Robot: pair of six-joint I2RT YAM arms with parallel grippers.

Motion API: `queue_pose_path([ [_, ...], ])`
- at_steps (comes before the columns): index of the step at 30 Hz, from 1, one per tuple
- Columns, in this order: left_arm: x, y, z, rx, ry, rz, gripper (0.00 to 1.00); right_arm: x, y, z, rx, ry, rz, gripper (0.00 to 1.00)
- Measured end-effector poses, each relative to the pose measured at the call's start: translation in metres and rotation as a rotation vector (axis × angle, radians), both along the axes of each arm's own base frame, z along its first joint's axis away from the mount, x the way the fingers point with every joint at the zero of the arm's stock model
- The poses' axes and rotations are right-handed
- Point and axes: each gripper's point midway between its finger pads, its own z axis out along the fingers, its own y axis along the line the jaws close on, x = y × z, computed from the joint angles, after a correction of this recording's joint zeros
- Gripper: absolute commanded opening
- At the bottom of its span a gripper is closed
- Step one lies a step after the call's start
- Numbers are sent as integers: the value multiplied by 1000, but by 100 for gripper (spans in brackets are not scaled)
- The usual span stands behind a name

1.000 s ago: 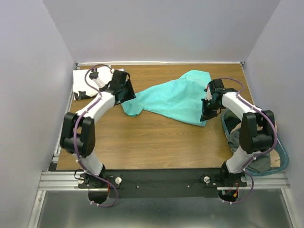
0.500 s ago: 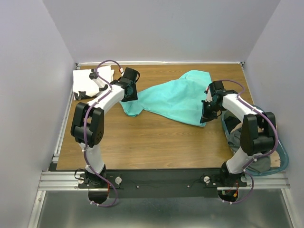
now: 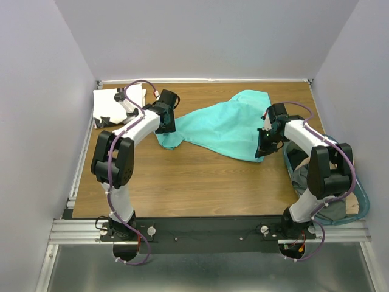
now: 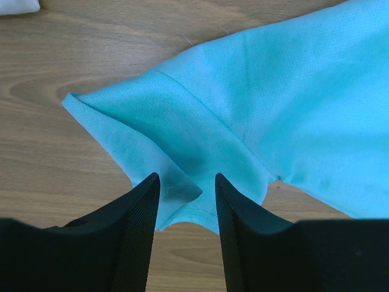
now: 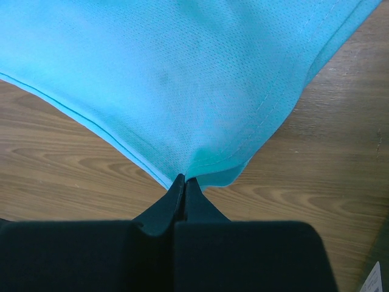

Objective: Fold and stack the t-shirts
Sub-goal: Flatten the tshirt out

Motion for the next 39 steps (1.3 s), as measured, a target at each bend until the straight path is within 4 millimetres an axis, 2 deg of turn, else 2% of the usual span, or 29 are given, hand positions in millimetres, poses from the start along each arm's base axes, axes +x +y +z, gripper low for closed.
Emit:
queue_pose_path([
  [6,0,2,-7,19,14,-8,43,0,1,0,7,1,2,0],
  [15,-2,4,-19,58,36,-23,13,0,2,1,11,0,3,0],
  [16,-2,4,-19,60,38,-22,7,0,2,1,11,0,3,0],
  [19,-2,5,-18,67,37,-22,0,0,2,1,11,0,2,0],
  [26,-4,5,-15,58,41,-13,0,6,3,6,16,-14,-13,0],
  [30,-2,6,8,-16,4,7,0,23,6,25,29,-66,-33,0],
  [33,8,10,39,-99,-55,29,0,43,9,49,43,-134,-46,0],
  [34,20,13,62,-144,-106,43,0,50,10,59,46,-158,-50,1],
  [37,45,16,106,-229,-212,54,0,78,12,97,53,-265,-60,0],
  [39,64,20,145,-289,-301,58,0,105,12,133,55,-358,-69,1],
])
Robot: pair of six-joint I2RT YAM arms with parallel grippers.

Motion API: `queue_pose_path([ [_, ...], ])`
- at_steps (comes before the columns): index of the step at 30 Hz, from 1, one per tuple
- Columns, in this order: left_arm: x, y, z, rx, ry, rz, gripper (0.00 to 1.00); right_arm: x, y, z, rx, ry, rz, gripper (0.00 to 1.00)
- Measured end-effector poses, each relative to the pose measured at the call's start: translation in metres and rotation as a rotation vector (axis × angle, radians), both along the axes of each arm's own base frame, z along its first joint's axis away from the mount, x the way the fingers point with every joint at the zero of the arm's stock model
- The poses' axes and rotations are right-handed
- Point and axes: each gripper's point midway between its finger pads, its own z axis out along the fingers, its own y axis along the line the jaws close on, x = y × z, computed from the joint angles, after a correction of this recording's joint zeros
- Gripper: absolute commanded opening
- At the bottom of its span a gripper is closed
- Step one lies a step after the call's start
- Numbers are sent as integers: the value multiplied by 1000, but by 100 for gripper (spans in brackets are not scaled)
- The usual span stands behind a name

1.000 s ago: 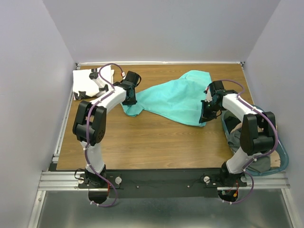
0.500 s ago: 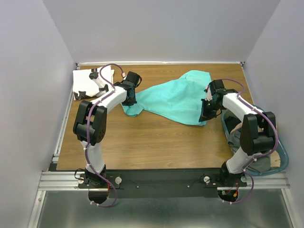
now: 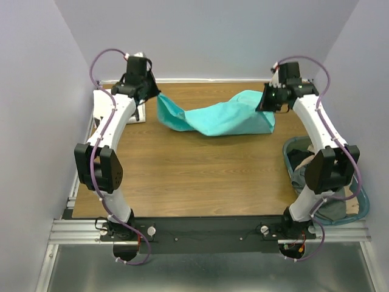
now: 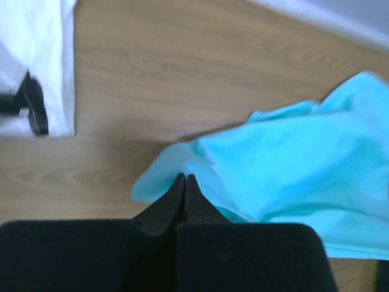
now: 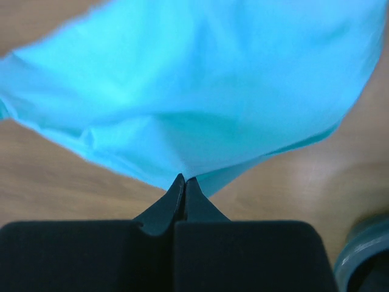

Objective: Fold and stack the t-shirts
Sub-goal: Flatten the tshirt out

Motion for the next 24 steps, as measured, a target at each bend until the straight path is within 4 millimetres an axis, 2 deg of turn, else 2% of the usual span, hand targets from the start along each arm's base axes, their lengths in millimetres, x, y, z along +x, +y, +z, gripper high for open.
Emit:
queue_pose_path([
  [2,11,4,30,-35,-65,6,0,24,0,25,2,-71,-11,0],
  [3,20,6,66,-68,-138,10,0,39,0,44,5,-123,-21,0],
  [5,29,11,111,-102,-239,15,0,61,-3,79,10,-217,-45,0],
  [8,33,14,193,-165,-442,-5,0,83,-4,133,23,-351,-69,0],
  [11,23,16,244,-215,-570,-32,0,91,-9,184,28,-477,-93,0],
  [13,14,17,263,-235,-622,-44,0,89,-13,219,23,-570,-106,0],
  [15,1,19,281,-245,-671,-49,0,83,-18,240,8,-632,-117,0],
  [19,-35,26,311,-248,-771,-34,0,64,-25,265,-17,-716,-118,0],
  [21,-60,34,325,-238,-822,-6,0,46,-29,272,-27,-751,-117,0],
  [24,-105,51,356,-225,-935,52,0,20,-31,295,-23,-833,-114,0],
])
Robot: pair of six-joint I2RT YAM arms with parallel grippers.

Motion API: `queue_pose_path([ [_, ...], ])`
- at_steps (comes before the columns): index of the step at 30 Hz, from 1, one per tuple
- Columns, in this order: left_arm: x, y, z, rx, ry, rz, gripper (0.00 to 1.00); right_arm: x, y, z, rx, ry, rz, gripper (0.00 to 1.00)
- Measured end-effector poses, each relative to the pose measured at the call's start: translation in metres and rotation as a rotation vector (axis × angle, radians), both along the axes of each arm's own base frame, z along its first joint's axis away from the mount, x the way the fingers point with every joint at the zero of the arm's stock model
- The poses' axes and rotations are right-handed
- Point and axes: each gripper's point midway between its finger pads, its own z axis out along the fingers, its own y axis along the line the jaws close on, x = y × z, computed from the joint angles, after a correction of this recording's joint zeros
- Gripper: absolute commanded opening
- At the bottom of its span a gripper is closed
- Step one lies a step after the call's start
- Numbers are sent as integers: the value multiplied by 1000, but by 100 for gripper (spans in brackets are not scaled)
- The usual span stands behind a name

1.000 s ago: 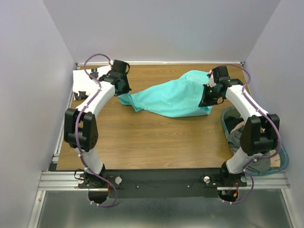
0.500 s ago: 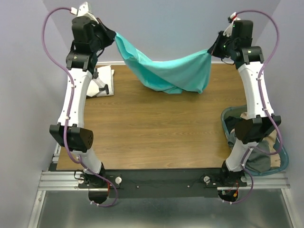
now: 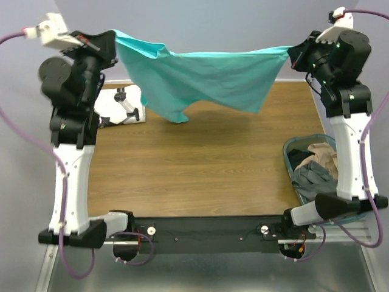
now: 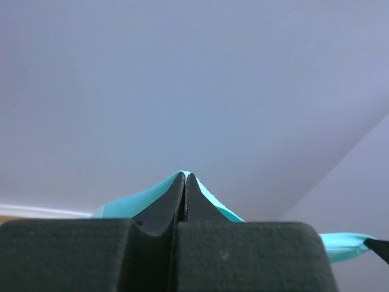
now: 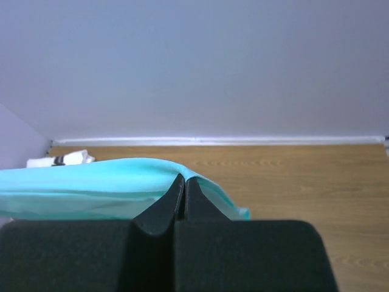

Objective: Fold and stack the t-shirts
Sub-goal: Flatten the tshirt out

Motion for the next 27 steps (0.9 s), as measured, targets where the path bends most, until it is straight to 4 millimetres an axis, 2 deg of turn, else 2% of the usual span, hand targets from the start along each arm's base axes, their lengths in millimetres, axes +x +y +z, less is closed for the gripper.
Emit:
queue_pose_path([
  [6,-89,28,63,-30,-242,107,0,-55,-2,62,11,-222,29,0],
  [8,-107,31,77,-35,-300,116,0,-67,-3,82,17,-293,30,0],
  [10,-111,31,85,-38,-331,115,0,-72,-3,94,21,-334,30,0],
  [12,-94,26,80,-30,-314,97,0,-70,-3,97,25,-350,29,0],
  [13,-86,24,77,-26,-305,88,0,-61,-3,91,28,-338,25,1],
  [17,-5,2,34,17,-165,13,0,-29,-1,51,35,-241,10,0],
  [18,15,-4,19,26,-126,-4,0,-16,0,34,36,-198,5,0],
  [19,38,-9,-1,37,-70,-21,0,1,1,9,31,-136,-1,0],
  [20,57,-14,-22,49,-16,-37,0,10,1,-5,29,-103,-5,1],
  [21,77,-20,-44,61,43,-51,0,24,2,-27,23,-51,-8,0],
  [23,104,-26,-81,85,132,-68,0,46,4,-70,11,49,-16,0],
  [25,120,-31,-102,103,192,-88,0,56,4,-92,4,102,-23,1],
  [26,130,-35,-108,112,208,-101,0,62,3,-104,-1,130,-27,0],
  [27,136,-37,-108,117,210,-112,0,64,3,-108,-2,136,-30,0],
])
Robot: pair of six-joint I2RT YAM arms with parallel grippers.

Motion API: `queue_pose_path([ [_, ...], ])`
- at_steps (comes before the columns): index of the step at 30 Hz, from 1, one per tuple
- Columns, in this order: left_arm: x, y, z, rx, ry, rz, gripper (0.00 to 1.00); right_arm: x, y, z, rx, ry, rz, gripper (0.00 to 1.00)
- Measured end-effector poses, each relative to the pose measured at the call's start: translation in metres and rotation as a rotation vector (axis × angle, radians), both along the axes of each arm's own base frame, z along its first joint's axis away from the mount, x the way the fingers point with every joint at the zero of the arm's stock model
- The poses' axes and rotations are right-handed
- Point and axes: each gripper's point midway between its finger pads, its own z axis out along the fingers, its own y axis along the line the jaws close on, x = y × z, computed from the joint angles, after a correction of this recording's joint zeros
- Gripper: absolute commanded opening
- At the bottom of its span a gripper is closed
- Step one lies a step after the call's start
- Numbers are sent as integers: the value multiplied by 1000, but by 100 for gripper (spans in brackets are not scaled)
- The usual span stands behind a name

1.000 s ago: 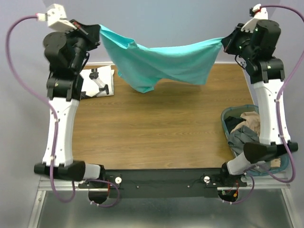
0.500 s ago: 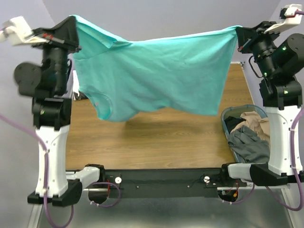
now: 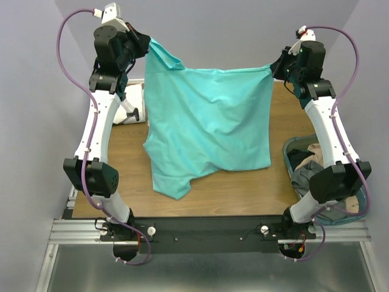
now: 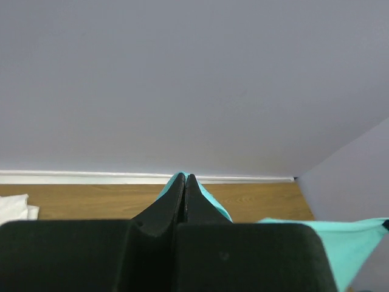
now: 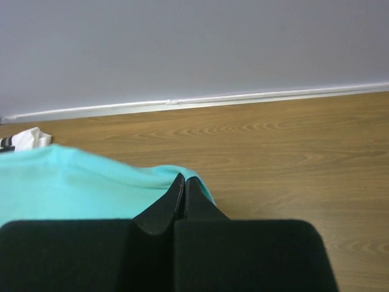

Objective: Fold and stack the t-shirts
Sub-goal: Flatten the tshirt out

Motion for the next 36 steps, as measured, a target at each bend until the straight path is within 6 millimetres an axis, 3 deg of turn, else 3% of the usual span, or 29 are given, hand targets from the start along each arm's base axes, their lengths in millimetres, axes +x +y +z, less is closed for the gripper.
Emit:
queue_pose_path([
  [3,2,-6,9,4,-9,-27,0,2,-1,1,-2,1,-6,0],
  [8,-18,-6,49,-1,-93,-41,0,-5,-2,43,7,-92,-8,1],
  [12,-53,-4,79,-5,-171,-51,0,-29,-5,80,17,-173,-8,0],
  [16,-108,2,116,-16,-290,-55,0,-66,-9,117,24,-268,-9,0],
  [21,-195,14,169,-31,-479,-41,0,-124,-16,161,39,-403,-9,1],
  [26,-267,31,207,-20,-637,17,0,-174,-22,197,53,-523,-10,0],
  [32,-329,49,231,-15,-759,90,0,-210,-27,221,76,-604,-19,0],
  [36,-339,49,231,-28,-801,80,0,-212,-32,216,107,-601,-52,0],
])
